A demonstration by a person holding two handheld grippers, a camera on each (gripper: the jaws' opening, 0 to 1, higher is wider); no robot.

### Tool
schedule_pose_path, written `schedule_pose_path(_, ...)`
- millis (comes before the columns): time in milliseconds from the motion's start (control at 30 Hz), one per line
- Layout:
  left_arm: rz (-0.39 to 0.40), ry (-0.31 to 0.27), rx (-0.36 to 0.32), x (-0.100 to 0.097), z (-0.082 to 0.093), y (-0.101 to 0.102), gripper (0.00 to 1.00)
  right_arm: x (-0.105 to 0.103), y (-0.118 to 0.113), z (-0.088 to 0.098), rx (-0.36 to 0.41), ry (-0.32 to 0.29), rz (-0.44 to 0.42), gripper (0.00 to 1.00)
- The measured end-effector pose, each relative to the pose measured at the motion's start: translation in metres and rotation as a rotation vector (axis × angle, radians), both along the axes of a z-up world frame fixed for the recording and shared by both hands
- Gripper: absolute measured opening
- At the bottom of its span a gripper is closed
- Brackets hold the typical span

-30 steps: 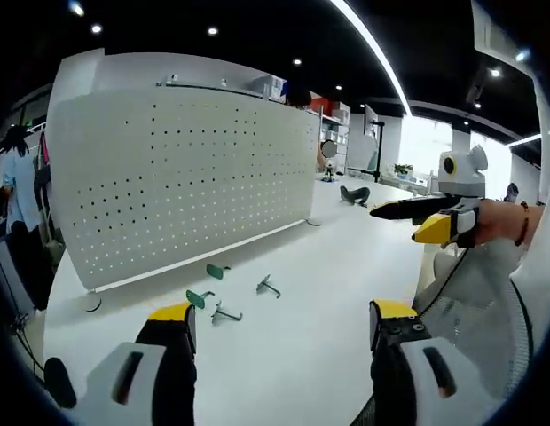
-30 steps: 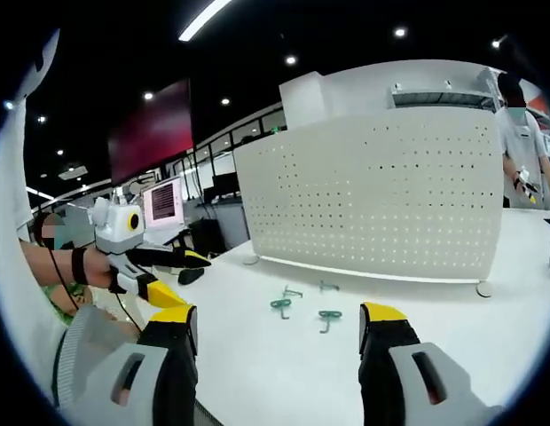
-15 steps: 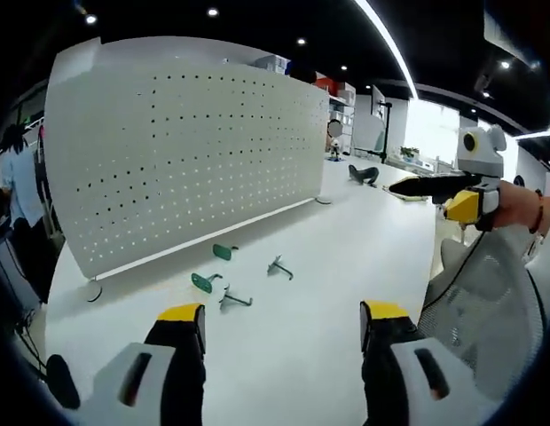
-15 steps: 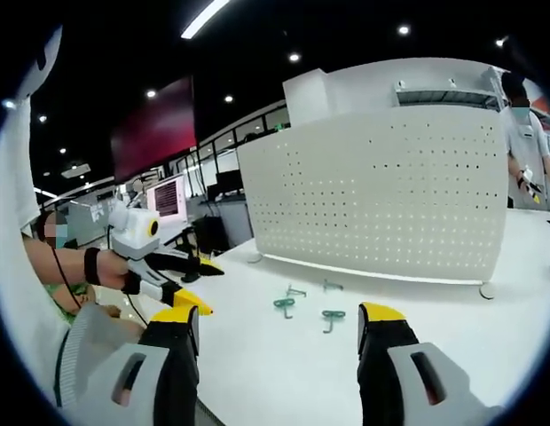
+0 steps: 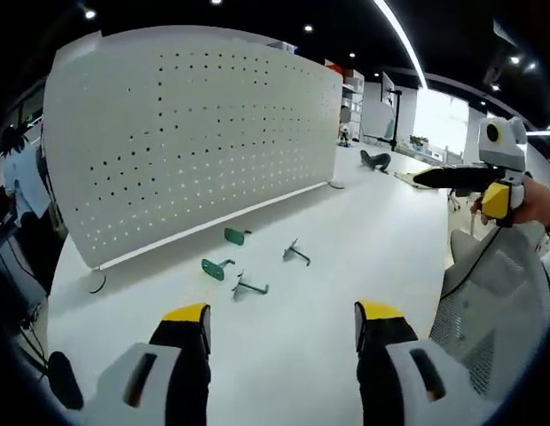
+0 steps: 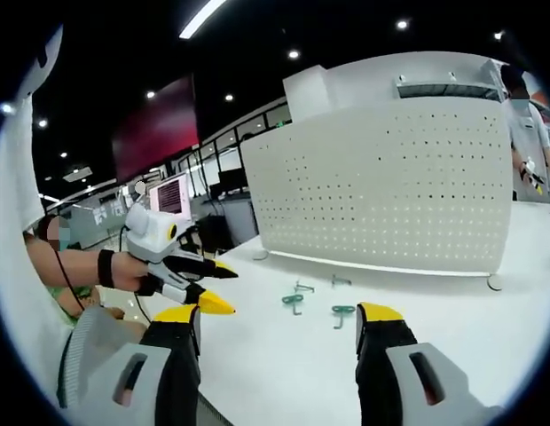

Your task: Insert the hook assembly into the mounting plate slot until the hook locks in place.

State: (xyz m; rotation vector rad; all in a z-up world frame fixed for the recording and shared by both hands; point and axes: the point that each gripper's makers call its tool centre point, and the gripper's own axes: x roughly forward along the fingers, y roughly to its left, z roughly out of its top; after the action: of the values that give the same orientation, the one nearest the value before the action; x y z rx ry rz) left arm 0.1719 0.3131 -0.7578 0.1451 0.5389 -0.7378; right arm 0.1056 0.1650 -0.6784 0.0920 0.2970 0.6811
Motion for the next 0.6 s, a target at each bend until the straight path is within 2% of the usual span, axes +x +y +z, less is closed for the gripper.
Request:
schedule_pose_path(233, -0.033, 0.010, 0.040, 0.006, -0.010, -0.003, 0.60, -0.003, 0.004, -0.002, 0.018, 0.009, 0.000, 0.72)
schedule_pose_path(333, -0.031, 0.019, 0.040, 0.010, -0.014, -0.003, 0.59, -0.004, 0.004, -0.004, 0.019, 0.015, 0.000, 0.71)
schedule_pose_path(433, -0.021, 0.042, 0.056, 0.011, -0.017, -0.003, 0.57, -0.003, 0.005, 0.001, 0.069, 0.019, -0.007, 0.70)
schedule_pose_path(600, 0.006, 0.062, 0.065, 0.016, -0.024, -0.001, 0.49, -0.002, 0.006, -0.002, 0.060, 0.024, -0.005, 0.70)
